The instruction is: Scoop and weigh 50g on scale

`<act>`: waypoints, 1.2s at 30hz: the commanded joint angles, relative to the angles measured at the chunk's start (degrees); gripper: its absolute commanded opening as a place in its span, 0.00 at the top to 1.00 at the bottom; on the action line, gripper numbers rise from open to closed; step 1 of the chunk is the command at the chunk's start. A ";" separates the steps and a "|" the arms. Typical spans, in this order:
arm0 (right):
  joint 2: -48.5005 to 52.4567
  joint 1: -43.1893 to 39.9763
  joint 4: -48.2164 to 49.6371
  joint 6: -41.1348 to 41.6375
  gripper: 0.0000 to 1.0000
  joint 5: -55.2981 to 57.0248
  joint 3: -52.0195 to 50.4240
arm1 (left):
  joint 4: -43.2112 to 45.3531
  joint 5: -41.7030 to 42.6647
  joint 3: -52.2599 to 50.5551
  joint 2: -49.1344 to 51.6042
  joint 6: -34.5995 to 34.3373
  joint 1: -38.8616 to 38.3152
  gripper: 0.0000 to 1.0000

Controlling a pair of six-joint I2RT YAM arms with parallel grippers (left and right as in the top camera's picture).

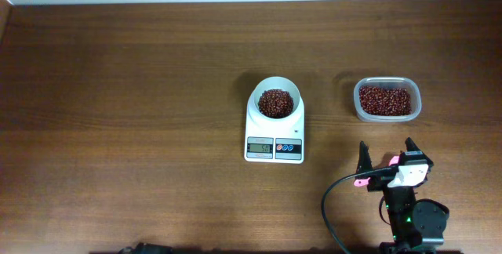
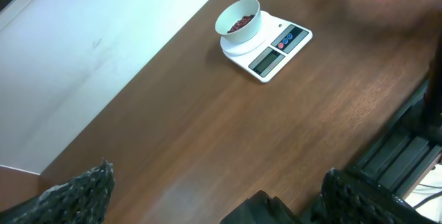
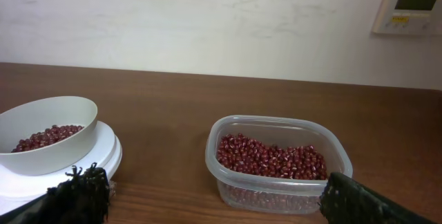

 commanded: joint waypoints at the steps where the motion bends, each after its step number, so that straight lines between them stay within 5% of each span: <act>1: -0.50 0.31 -0.44 0.44 0.01 0.28 -0.28 | 3.93 0.04 -0.13 -0.55 4.22 0.31 0.01; 6: -0.50 0.31 -0.44 0.46 0.01 0.28 -0.28 | 20.76 6.86 -6.36 -0.55 6.03 0.31 0.01; 11: -0.48 0.31 -0.44 0.44 0.01 0.28 -0.28 | 41.66 6.86 -26.23 -0.55 5.84 0.31 0.01; 19: -0.48 0.31 -0.44 0.46 0.01 0.28 -0.28 | 78.14 2.32 -54.42 -0.55 -11.28 0.31 0.01; 24: -0.48 0.31 -0.44 0.46 0.01 0.28 -0.28 | 85.50 -9.92 -61.22 -0.55 -33.73 0.31 0.01; 36: -0.48 0.31 -0.44 0.44 0.01 0.28 -0.28 | 94.20 -13.62 -71.58 -0.55 -34.97 0.31 0.01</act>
